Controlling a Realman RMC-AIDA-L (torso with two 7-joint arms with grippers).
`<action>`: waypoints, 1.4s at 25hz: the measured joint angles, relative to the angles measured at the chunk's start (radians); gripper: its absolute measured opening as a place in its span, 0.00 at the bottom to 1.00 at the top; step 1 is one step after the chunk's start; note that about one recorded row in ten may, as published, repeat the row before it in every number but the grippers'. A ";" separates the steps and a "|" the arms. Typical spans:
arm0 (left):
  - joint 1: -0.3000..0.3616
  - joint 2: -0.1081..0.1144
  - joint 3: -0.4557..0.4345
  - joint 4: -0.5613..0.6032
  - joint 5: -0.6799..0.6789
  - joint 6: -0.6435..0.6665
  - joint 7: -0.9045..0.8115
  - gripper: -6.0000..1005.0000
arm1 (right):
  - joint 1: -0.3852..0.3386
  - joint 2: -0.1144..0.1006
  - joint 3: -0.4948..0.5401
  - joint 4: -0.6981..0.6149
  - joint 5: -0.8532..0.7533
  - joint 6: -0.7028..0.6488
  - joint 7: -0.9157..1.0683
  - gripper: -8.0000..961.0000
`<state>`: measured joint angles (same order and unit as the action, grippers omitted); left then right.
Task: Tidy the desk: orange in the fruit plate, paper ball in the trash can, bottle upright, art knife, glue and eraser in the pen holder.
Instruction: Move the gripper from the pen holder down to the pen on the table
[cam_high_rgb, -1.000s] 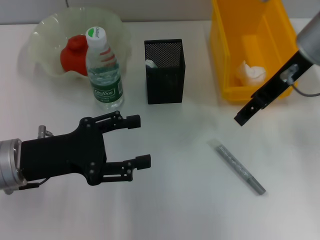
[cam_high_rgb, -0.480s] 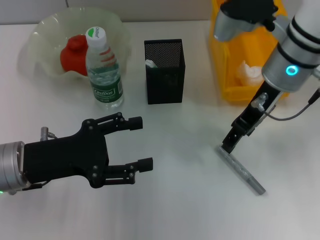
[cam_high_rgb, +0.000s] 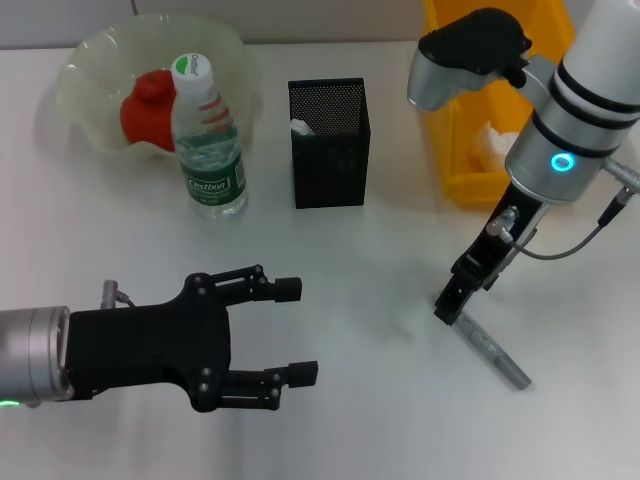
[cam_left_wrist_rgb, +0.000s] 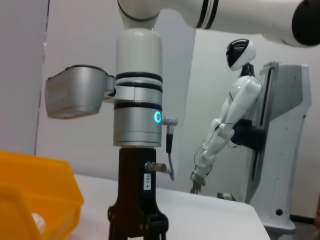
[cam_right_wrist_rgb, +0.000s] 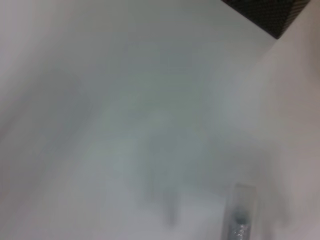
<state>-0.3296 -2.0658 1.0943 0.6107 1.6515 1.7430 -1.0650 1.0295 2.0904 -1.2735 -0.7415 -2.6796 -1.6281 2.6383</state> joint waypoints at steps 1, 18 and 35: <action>0.000 -0.001 0.000 -0.001 0.001 -0.003 0.001 0.83 | 0.002 0.000 0.000 0.006 0.002 0.001 0.000 0.78; 0.000 -0.004 0.001 -0.003 0.002 -0.018 0.003 0.83 | -0.002 0.002 -0.037 0.067 0.030 0.037 0.001 0.79; 0.006 -0.005 0.002 -0.003 -0.009 -0.017 0.004 0.83 | 0.012 0.002 -0.073 0.107 0.048 0.069 0.004 0.53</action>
<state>-0.3238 -2.0709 1.0964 0.6074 1.6428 1.7257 -1.0611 1.0411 2.0923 -1.3467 -0.6348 -2.6317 -1.5592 2.6427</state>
